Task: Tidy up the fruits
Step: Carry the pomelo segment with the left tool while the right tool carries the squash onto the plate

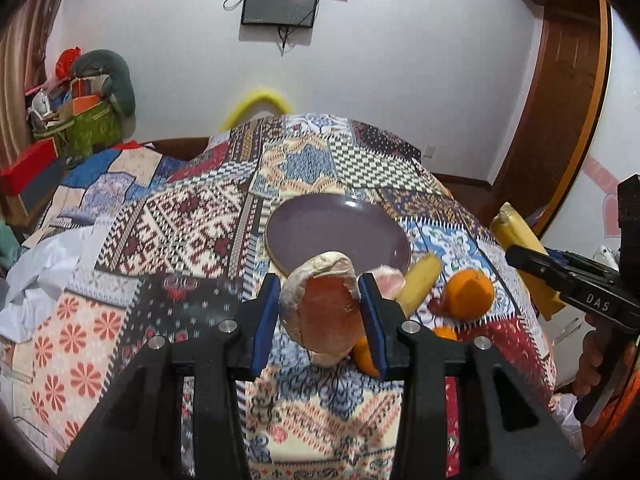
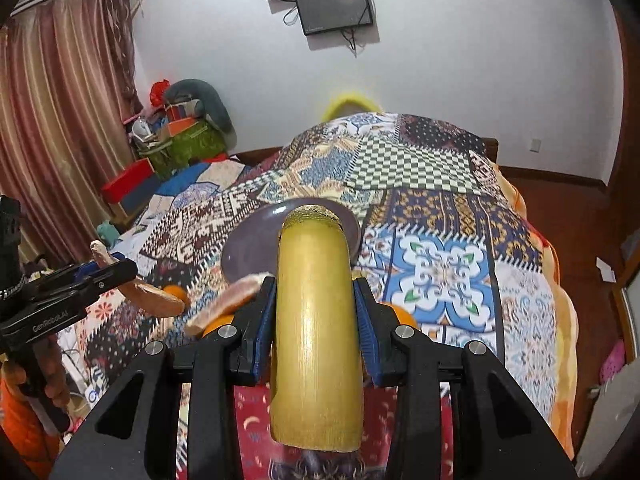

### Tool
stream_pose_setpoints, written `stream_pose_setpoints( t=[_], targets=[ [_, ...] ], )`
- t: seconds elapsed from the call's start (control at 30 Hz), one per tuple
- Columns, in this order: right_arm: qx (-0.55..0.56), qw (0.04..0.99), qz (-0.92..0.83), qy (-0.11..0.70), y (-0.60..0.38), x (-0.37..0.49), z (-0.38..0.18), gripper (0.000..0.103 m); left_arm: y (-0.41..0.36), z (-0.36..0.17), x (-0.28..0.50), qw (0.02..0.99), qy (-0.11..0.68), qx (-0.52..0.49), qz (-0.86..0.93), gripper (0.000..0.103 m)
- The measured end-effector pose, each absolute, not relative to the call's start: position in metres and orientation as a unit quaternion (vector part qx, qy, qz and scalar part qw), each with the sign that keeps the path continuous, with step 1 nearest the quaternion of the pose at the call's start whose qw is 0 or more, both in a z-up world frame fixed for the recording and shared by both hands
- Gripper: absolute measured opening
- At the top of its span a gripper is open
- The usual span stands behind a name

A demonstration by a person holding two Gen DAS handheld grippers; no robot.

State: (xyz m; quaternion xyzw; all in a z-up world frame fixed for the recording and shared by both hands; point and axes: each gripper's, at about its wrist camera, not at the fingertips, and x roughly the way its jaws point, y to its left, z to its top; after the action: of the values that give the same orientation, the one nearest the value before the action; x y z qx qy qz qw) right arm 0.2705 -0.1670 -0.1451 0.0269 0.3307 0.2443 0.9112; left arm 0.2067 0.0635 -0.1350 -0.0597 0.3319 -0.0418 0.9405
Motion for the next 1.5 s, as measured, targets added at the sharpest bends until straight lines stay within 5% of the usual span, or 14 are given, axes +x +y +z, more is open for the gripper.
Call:
stream_pose_setpoints(
  t=[0.97,1.5],
  targets=[
    [-0.021,0.911,0.261,0.318,-0.118,0.363,-0.147,0.034,0.057,-0.156,0.313,0.931,0.356,-0.06,-0.057,0.04],
    [-0.098,0.87,0.269,0.401,-0.083,0.415,-0.185,0.034,0.063,-0.195,0.371,0.901,0.421,-0.088,-0.064,0.04]
  ],
)
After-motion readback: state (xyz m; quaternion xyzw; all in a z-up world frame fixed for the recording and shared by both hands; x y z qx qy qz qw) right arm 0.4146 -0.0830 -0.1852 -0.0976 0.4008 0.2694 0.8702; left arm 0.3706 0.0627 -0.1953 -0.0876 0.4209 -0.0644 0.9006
